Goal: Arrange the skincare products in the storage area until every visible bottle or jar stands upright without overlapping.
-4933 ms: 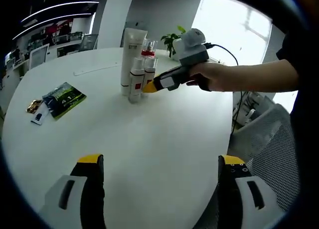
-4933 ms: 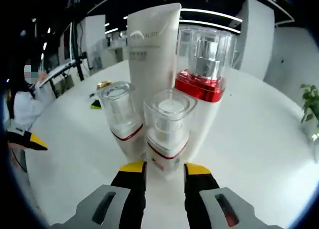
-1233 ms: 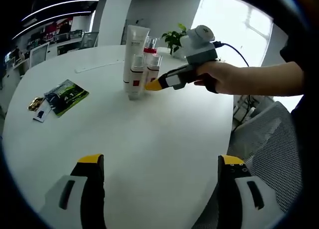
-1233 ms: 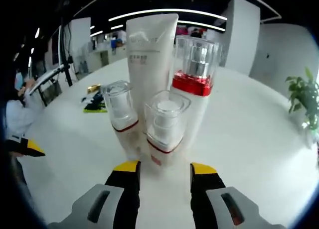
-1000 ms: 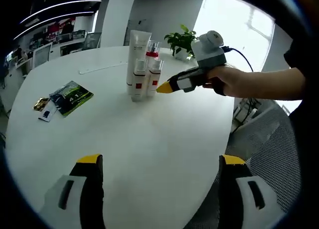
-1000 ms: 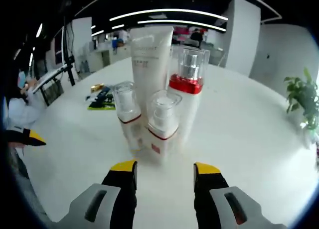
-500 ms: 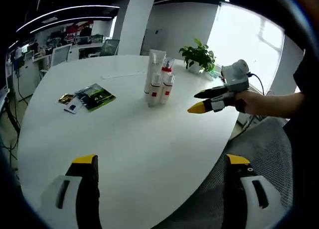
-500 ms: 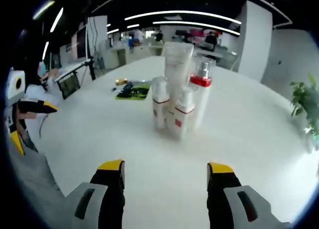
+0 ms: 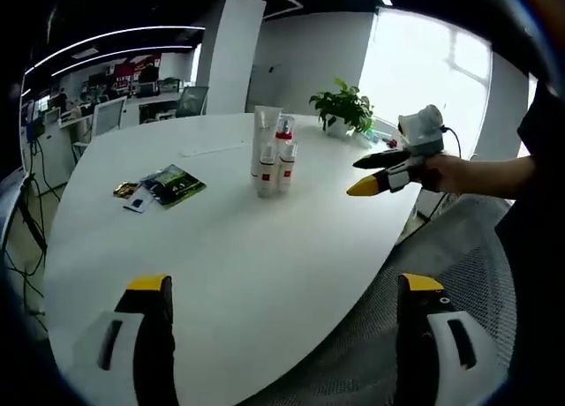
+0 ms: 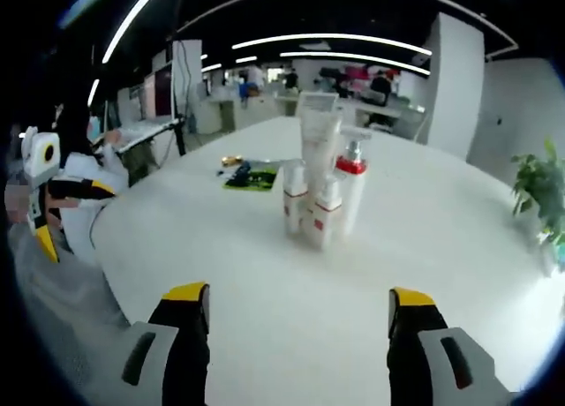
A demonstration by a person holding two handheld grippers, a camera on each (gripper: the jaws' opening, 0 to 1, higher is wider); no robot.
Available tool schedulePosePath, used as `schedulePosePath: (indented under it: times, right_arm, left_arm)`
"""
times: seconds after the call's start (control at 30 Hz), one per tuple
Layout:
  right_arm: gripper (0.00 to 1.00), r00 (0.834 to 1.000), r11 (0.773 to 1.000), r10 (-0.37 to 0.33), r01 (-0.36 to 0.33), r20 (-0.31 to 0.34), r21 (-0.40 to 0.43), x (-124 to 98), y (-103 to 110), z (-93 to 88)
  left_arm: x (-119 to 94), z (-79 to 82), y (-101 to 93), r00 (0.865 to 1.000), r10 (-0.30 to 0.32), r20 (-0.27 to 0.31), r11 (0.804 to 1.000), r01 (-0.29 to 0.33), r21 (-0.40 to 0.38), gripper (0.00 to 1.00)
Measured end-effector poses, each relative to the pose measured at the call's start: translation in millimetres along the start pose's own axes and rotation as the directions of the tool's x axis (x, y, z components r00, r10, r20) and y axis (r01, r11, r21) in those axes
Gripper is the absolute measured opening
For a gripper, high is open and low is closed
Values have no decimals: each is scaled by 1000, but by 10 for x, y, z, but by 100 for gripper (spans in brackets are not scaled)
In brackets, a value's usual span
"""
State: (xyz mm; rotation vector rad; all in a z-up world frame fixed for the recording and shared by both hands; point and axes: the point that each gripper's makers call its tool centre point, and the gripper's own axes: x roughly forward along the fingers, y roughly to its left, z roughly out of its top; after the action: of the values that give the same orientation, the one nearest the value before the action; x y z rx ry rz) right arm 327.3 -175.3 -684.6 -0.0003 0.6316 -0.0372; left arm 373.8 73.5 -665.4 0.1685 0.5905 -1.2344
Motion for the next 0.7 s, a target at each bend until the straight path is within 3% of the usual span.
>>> schedulePosePath:
  times: [0.1,0.27,0.47,0.53,0.7]
  right_arm:
    - [98,999,999,23,-23,27,-25,-73,52,25]
    - [99,994,996,86,-85,61,-19,-215,148,63]
    - [99,993,994,111,-111,50,7,-325,192,-143]
    - [99,992,992,127,-127,6,5,-330,238,-262]
    - [99,989,991,130,-128,65,-33,-368,284,-91]
  left_arm:
    - [-3,-15,4,1000,8,0,1000,-8,11,99]
    - [-3,-66,2,999,33,-5,998,-32,51,99]
    - [46,-119,-3,999,38,-29,996,-36,83,99]
    - [48,-133,-30,999,24,-36,997,-21,77,99]
    - [19,-59,-31,1000,27,14,998,-27,59,99]
